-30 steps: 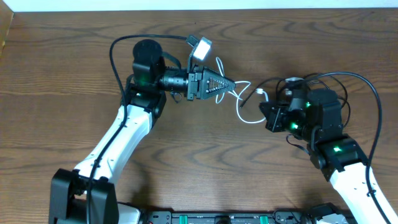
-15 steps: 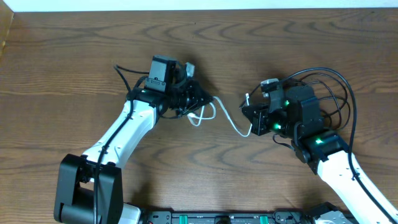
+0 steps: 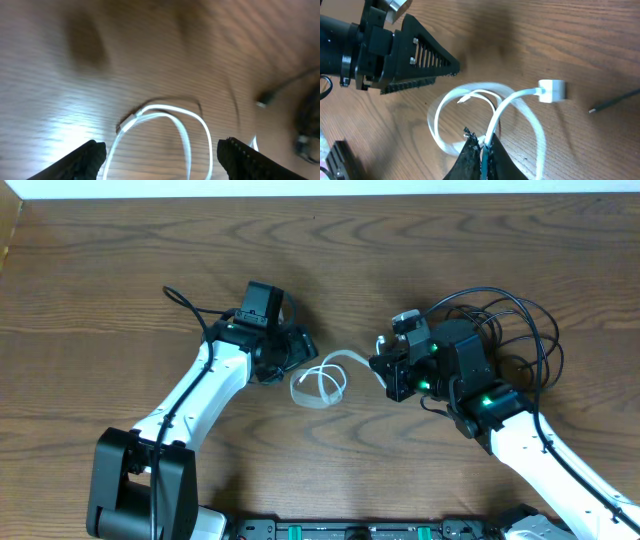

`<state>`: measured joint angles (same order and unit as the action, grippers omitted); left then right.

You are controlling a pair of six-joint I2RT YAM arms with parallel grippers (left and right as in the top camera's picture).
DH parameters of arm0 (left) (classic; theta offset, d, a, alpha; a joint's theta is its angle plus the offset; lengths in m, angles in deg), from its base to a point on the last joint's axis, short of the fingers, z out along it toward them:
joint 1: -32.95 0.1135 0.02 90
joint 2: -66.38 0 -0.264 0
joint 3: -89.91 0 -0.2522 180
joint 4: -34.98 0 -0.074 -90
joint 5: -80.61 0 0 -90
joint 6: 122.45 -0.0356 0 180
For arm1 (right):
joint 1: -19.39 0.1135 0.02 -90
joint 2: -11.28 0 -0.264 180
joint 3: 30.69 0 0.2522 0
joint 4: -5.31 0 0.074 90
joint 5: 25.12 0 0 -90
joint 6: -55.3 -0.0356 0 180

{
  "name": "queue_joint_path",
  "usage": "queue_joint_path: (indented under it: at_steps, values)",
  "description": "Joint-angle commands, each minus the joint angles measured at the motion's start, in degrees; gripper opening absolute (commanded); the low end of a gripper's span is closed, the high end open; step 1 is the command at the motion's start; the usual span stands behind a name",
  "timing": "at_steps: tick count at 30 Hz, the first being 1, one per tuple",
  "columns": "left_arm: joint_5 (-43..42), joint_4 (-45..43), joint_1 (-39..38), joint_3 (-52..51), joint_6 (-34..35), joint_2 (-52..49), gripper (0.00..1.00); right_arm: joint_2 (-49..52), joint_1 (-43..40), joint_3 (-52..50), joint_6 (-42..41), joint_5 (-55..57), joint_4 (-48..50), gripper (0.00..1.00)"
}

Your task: Untangle cables

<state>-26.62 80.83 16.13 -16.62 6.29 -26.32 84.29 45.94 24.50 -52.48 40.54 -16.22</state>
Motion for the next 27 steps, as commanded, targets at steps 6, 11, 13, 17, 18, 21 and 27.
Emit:
queue_joint_path:
  at_steps: [6,11,13,17,18,21,27]
  values:
    - [5.53,0.39,3.43,0.52,0.33,3.1,0.85,2.93,2.08,0.15,5.86,-0.9,1.33,0.07]
    - [5.53,2.67,9.35,0.52,0.33,8.39,0.85,3.21,7.34,0.15,5.57,-0.09,-0.39,0.2]
    - [5.53,4.46,12.46,0.52,0.33,11.15,0.85,3.28,9.64,0.15,4.04,5.03,-2.45,0.32]
    - [5.84,8.48,15.76,0.52,0.31,14.19,0.86,4.07,12.07,0.15,-1.44,9.62,-4.92,0.78]
    - [6.45,9.84,16.44,0.52,0.31,14.71,0.86,4.5,12.66,0.15,-2.69,9.64,-4.9,0.91]
    - [7.28,12.02,17.57,0.52,0.33,14.91,0.86,6.19,14.84,0.57,-1.51,10.84,-5.4,0.99]
    - [10.93,12.24,17.57,0.52,0.31,14.91,0.86,13.46,15.15,7.63,0.79,17.42,-9.09,0.99]
